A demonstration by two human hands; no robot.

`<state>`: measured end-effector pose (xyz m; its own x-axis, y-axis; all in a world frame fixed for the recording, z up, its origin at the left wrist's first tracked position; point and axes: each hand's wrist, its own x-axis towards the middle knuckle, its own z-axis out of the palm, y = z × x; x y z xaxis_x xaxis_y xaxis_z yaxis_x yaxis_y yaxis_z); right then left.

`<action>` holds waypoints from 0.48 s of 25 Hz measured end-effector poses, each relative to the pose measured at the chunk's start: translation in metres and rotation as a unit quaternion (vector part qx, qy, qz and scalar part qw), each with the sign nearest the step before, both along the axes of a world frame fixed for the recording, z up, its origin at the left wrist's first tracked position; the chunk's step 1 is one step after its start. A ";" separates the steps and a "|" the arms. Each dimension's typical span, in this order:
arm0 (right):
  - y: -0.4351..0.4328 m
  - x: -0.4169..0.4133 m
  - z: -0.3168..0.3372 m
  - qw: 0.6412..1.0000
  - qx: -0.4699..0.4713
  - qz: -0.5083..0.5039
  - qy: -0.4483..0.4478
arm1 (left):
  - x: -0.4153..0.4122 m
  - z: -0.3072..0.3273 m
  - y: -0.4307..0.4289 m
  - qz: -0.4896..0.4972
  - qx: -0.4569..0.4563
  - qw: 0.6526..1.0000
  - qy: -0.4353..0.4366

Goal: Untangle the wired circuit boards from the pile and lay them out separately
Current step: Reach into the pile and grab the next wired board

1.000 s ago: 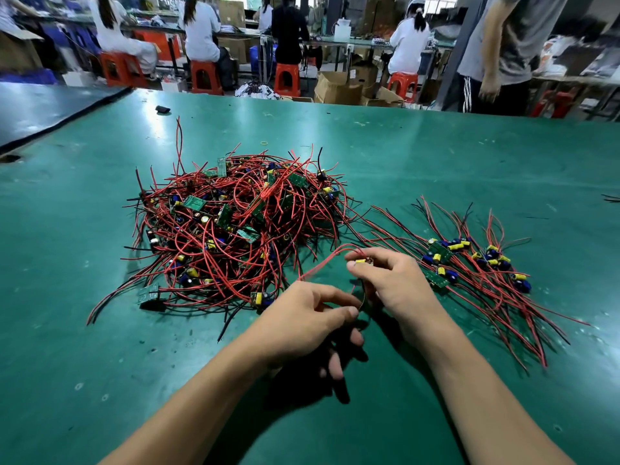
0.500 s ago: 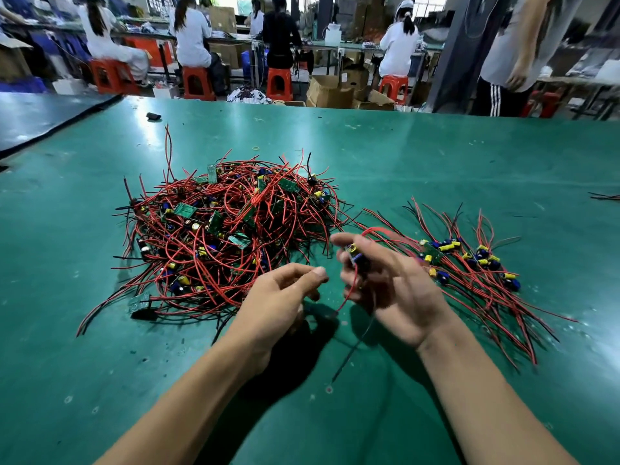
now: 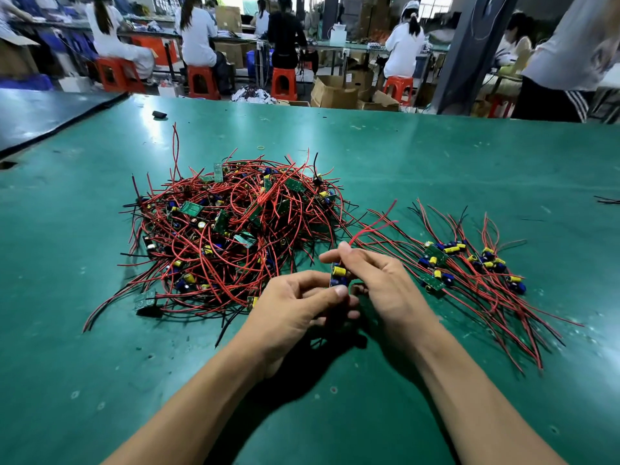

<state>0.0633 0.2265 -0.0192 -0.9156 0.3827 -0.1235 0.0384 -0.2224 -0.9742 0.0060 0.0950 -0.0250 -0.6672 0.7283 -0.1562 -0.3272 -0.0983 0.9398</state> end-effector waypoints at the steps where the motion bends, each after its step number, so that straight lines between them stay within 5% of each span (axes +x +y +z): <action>1: 0.004 0.001 0.001 1.000 -0.015 -0.002 -0.012 | 0.001 0.000 0.000 -0.015 0.007 1.000 -0.016; 5: 0.013 0.002 0.003 1.000 -0.015 -0.015 -0.018 | 0.001 -0.002 0.001 -0.040 0.012 0.999 -0.004; 12: 0.000 -0.001 -0.001 0.999 -0.018 0.033 -0.023 | -0.004 -0.002 0.003 0.052 -0.017 0.998 0.024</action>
